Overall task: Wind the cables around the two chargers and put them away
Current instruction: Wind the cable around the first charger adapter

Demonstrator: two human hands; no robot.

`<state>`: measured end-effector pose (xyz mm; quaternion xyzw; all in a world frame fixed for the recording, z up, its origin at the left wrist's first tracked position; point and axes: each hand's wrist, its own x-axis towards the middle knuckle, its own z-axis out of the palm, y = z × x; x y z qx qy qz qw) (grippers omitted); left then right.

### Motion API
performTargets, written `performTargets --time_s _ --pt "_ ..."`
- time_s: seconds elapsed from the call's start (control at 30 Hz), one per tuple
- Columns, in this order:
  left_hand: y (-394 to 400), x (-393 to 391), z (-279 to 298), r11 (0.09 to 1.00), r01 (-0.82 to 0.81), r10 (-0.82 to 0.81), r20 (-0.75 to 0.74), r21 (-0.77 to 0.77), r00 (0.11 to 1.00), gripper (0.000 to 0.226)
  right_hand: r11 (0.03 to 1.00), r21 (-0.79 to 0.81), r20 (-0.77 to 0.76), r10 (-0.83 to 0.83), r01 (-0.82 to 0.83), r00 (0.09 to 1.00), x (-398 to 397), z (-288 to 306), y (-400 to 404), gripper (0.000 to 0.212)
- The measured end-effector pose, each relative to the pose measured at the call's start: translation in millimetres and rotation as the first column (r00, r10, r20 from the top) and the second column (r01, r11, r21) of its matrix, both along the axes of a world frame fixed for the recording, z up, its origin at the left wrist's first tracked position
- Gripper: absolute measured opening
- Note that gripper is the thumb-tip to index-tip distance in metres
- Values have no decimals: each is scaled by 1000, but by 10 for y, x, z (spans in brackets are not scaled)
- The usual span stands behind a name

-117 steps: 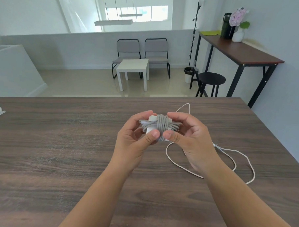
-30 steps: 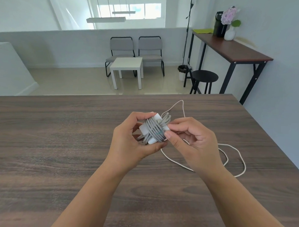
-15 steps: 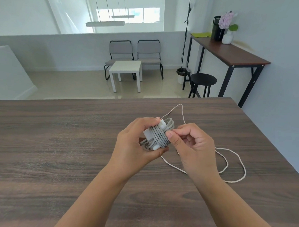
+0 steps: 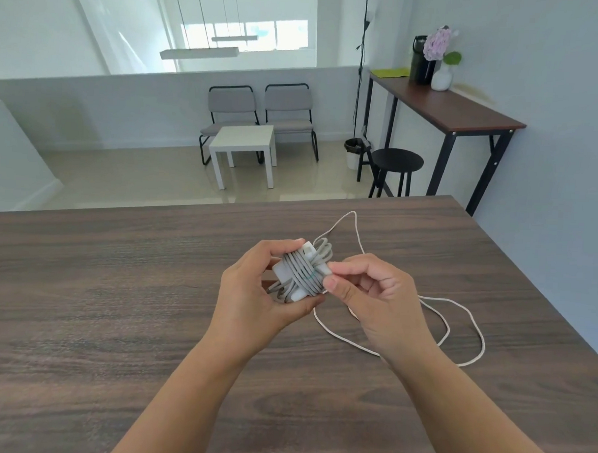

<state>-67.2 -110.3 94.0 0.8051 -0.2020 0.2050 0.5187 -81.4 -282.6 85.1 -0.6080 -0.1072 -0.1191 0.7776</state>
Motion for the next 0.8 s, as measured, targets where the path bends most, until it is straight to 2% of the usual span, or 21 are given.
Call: performTargets --time_s 0.1,0.2,0.33,0.43,0.53,0.6,0.63,0.67,0.73,0.8 --pt "-8 5 47 999 0 -2 56 38 998 62 1000 8 -52 5 -5 999 -5 7 3 12" --pt "-16 -10 68 998 10 -16 98 60 995 61 997 75 -81 16 -10 997 -23 -19 28 22" --pt "-45 -6 43 981 2 -42 205 192 978 61 992 127 -63 -9 17 998 -45 -4 79 17" --pt "-55 0 8 982 -8 -36 228 187 973 60 991 125 -26 -43 46 999 -47 18 92 14" --pt "-65 -2 -1 985 -2 -35 211 174 977 61 994 86 -9 -68 68 998 -39 -5 78 22" --pt "-49 10 -20 982 8 -44 189 187 981 61 995 -37 6 -89 89 996 -38 -41 42 29" --pt "-33 18 -31 980 20 -53 166 197 985 62 981 -154 27 -119 121 993 -41 -48 10 30" --pt "-14 25 -39 978 39 -66 131 204 989 64 942 -297 60 -144 156 988 -41 -41 -38 35" --pt "24 26 -38 972 80 -92 45 220 995 66 807 -564 136 -117 174 984 -18 41 -154 48" --pt "43 14 -19 965 119 -115 -29 235 993 66 696 -712 113 -18 93 993 29 169 -253 47"
